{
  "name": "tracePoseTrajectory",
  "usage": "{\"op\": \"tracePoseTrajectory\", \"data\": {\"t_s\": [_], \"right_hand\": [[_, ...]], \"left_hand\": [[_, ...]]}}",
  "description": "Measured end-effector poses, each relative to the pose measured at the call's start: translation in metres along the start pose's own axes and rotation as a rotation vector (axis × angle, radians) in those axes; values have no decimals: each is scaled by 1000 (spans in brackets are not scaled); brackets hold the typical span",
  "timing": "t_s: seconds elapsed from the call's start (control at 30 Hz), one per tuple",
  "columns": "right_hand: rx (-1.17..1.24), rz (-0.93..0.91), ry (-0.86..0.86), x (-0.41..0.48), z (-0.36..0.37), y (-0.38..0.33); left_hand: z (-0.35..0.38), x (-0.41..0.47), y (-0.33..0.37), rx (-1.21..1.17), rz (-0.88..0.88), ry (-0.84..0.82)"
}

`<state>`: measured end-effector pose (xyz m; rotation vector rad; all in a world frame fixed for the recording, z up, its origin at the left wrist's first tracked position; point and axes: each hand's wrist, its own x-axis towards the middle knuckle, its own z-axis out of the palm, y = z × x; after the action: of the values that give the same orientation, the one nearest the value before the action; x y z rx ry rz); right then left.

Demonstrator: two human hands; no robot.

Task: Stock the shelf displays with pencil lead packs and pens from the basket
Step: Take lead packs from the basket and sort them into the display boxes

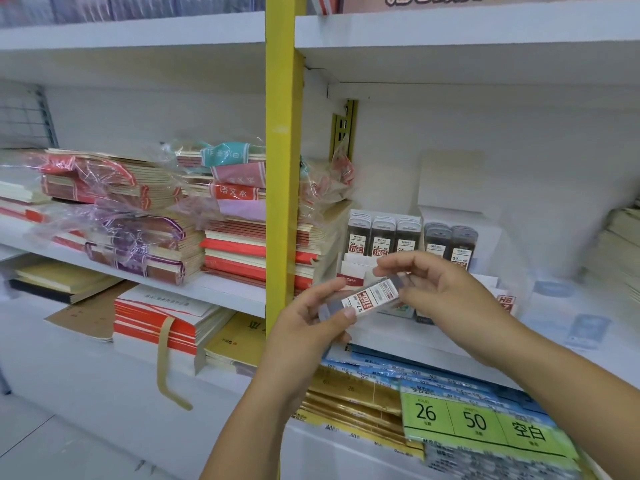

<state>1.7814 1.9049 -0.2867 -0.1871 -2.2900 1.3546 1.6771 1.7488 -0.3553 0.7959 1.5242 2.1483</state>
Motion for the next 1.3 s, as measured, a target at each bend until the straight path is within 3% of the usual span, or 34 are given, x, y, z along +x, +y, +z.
{"op": "tracePoseTrajectory", "data": {"t_s": [0.17,0.3,0.5,0.57,0.7,0.8,1.03,1.17,1.3], "right_hand": [[44,14,-19,-9,-2,3],[-158,-38,-28,-5,-4,-2],[-314,-66,-259,-2,-5,-10],[-267,-58,-196,-3,-16,-13],[-178,-205,247,-3,-62,-22],[-288,-293,436,4,-101,-17],[-688,-279,356,26,-120,12],[-755,-246,343,39,-123,13],[-1120,-215,313,48,-121,17]], "left_hand": [[1,2,1,-107,-20,71],[4,3,2,-25,32,62],[19,8,3,82,142,23],[28,11,-2,175,207,45],[46,17,-14,739,484,99],[60,22,-21,1034,661,63],[71,28,-32,1213,662,-38],[71,30,-35,1217,670,-25],[68,30,-36,1218,681,-42]]}}
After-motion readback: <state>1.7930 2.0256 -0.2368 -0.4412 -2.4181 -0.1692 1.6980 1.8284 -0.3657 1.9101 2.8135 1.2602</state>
